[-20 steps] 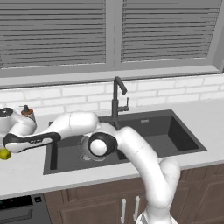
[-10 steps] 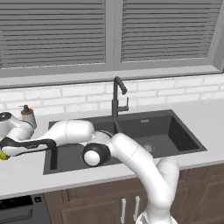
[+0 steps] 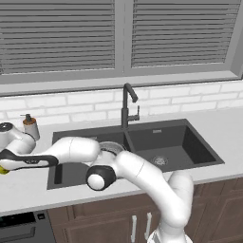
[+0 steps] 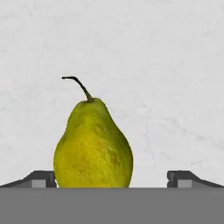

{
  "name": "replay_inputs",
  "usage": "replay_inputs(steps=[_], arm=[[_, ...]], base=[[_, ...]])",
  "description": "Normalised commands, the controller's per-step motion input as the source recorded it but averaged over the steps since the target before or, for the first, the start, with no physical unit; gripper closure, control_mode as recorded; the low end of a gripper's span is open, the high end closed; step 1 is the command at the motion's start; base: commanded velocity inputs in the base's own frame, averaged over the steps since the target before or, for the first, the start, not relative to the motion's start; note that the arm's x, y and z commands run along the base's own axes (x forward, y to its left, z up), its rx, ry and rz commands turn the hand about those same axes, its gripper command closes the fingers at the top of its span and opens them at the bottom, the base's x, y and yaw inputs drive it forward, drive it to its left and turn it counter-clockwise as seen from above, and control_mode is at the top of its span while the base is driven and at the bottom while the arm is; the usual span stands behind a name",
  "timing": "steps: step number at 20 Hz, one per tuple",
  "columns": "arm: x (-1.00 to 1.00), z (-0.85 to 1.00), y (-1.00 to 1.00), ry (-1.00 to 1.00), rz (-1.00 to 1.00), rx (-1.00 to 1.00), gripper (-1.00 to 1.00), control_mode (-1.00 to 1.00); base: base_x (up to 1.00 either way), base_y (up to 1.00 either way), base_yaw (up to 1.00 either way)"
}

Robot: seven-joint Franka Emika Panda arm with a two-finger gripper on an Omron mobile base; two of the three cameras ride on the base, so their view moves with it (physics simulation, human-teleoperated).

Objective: Put the colander in the sink, put the pear, peach in the colander, and turn on the sink faucet and pour water over the colander.

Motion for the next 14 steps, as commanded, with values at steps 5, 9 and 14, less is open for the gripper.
replay_inputs(steps=[5, 9, 14], arm=[[0.00, -0.30, 0.01, 0.09, 0.00, 0.06, -1.00, -1.00], [0.00, -0.36, 0.12, 0.08, 0.00, 0.03, 1.00, -1.00], [0.01, -0.38, 0.02, 0.04, 0.00, 0.00, 1.00, -1.00]], base=[[0.00, 0.00, 0.00], [0.00, 0.00, 0.00], [0.00, 0.00, 0.00]])
